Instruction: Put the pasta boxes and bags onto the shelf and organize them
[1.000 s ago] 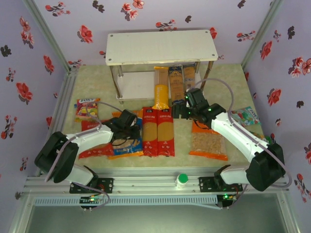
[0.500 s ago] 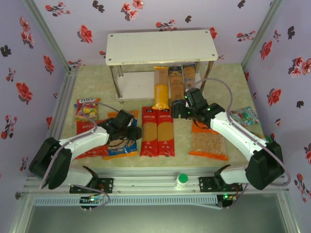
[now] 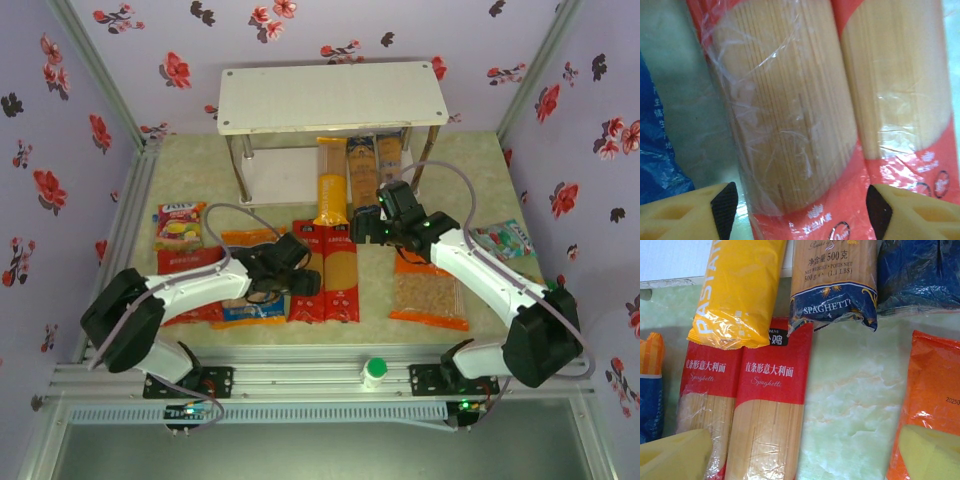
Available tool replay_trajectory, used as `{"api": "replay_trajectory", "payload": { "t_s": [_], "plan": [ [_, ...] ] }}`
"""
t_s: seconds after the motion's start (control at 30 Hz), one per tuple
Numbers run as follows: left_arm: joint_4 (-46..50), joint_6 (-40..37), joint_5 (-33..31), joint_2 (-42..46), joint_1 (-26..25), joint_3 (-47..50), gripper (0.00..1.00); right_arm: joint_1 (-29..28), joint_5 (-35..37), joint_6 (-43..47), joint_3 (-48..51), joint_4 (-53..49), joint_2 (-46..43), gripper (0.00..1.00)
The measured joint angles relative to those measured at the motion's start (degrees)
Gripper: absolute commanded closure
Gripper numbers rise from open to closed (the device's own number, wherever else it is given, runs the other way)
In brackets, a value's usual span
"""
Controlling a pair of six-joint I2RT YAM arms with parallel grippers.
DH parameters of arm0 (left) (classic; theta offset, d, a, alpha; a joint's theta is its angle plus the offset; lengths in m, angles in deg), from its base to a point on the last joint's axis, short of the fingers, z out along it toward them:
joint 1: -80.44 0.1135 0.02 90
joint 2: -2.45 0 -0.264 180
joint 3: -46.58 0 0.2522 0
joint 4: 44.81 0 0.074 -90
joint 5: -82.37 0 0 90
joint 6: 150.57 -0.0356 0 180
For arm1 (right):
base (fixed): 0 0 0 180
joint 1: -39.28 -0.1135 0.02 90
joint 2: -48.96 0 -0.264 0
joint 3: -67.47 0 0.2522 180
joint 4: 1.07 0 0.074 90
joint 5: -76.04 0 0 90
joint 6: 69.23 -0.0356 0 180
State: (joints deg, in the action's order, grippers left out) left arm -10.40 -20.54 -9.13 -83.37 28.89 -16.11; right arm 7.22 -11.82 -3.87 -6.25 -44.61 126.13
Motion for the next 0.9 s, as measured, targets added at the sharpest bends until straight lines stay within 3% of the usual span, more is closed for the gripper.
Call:
{"api": "replay_trajectory", "payload": {
  "t_s": [0.3,0.9],
  "plan": [
    [0.79,0.37,-0.68,-0.9,0.0,-0.02,0.04,0.35,-0.48,0.0,0.0,1.29,0.0,0.03],
    [-1.07,0.37,2.32,-7.67,-0.11,-3.28,0.0,1.49,-1.11,-0.02,0.02,2.51,-1.44,0.03]
  ]
}}
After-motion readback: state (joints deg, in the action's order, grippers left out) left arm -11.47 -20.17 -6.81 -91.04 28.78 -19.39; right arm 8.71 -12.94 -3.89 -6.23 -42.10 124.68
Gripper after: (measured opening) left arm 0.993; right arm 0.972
